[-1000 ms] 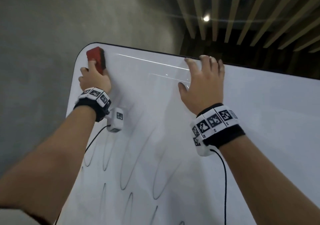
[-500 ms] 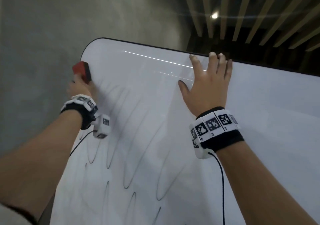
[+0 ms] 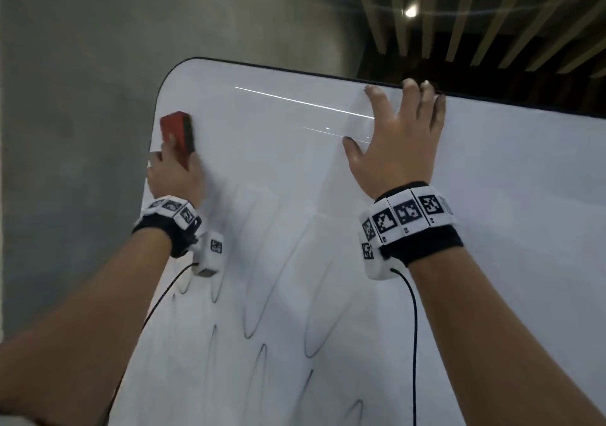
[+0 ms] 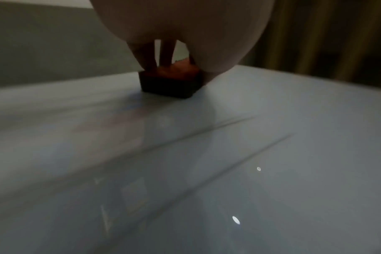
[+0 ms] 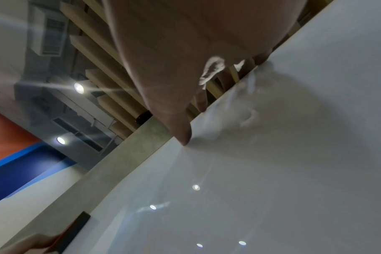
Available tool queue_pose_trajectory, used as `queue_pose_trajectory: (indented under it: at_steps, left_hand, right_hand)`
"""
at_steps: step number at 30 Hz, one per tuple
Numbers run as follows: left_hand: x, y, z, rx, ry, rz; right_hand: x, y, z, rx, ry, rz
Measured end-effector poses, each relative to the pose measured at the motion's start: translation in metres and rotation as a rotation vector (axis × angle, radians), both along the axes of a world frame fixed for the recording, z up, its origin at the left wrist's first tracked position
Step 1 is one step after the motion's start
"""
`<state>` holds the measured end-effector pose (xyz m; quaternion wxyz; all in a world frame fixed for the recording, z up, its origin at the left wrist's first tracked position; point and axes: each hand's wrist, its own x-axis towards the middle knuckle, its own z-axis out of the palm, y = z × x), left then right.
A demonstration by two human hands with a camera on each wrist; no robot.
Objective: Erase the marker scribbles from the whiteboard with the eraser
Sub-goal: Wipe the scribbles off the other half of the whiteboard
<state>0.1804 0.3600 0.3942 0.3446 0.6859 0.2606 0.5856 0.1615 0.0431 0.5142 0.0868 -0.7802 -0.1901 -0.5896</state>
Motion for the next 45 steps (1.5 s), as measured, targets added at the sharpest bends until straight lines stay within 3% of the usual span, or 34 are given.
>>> queue_pose_trajectory:
  at_steps: [1,3,7,9,11,15,17,20,22,24,26,27,30,31,33,37,39,41,45]
  left_hand:
    - [0.001,-0.006,0.001,-0.102,0.048,0.029]
    - [0.001,-0.031,-0.002,-0.033,0.075,0.065]
    - [-0.017,-0.092,-0.041,0.531,-0.051,-0.094]
    - [-0.022,-0.083,-0.048,0.651,-0.052,-0.143]
    - [-0.016,-0.053,-0.043,0.519,-0.027,-0.093]
    - [-0.007,-0.007,-0.028,-0.112,0.035,-0.026]
    - [-0.007,-0.020,-0.027,-0.154,0.084,0.015]
    - [-0.012,-0.070,-0.037,0.244,-0.019,-0.005]
    - [-0.020,-0.106,-0.056,0.621,-0.090,-0.130]
    - [-0.025,-0.107,-0.059,0.822,-0.081,-0.204]
    - [-0.019,-0.078,-0.052,0.696,-0.051,-0.138]
    - [-0.013,-0.055,-0.049,0.493,-0.020,-0.090]
    - [-0.016,-0.005,-0.050,-0.339,0.086,-0.025]
    - [-0.019,-0.008,-0.052,-0.483,0.130,-0.028]
    - [-0.022,-0.037,-0.053,-0.441,0.183,-0.039]
    - [-0.025,-0.097,-0.065,0.230,0.011,-0.163]
    - [-0.027,-0.084,-0.069,0.372,-0.011,-0.199]
    - [-0.020,-0.049,-0.082,0.209,0.023,-0.140]
    - [-0.021,0.013,-0.143,-0.578,0.206,-0.081]
  right_hand:
    - [0.000,0.000,0.000,-0.005,0.004,-0.004]
    - [0.000,0.000,0.001,-0.008,0.000,-0.019]
    - [0.000,0.000,0.000,-0.005,0.000,-0.015]
    - [0.001,0.000,-0.001,-0.003,0.004,-0.002]
    - [0.000,-0.002,-0.001,-0.008,0.005,0.003]
    - [-0.004,-0.002,0.002,-0.027,0.034,-0.015]
    - [-0.005,-0.003,0.002,-0.027,0.040,-0.008]
    - [-0.005,-0.003,0.001,-0.024,0.041,0.000]
    - [-0.005,-0.003,0.001,-0.023,0.041,-0.001]
    - [-0.004,-0.004,0.001,-0.027,0.040,0.005]
    - [-0.004,-0.006,0.001,-0.040,0.045,-0.006]
    - [-0.004,-0.007,0.001,-0.047,0.046,-0.011]
    - [-0.007,-0.008,0.002,-0.056,0.048,-0.009]
    - [-0.007,-0.008,0.002,-0.057,0.051,-0.011]
    - [-0.008,-0.006,0.001,-0.044,0.053,-0.007]
    - [-0.007,0.004,-0.002,-0.002,0.058,-0.011]
    - [-0.007,0.004,-0.002,0.002,0.052,-0.015]
    - [-0.007,0.001,-0.003,-0.009,0.045,-0.017]
    - [-0.007,-0.005,-0.003,-0.042,0.052,-0.025]
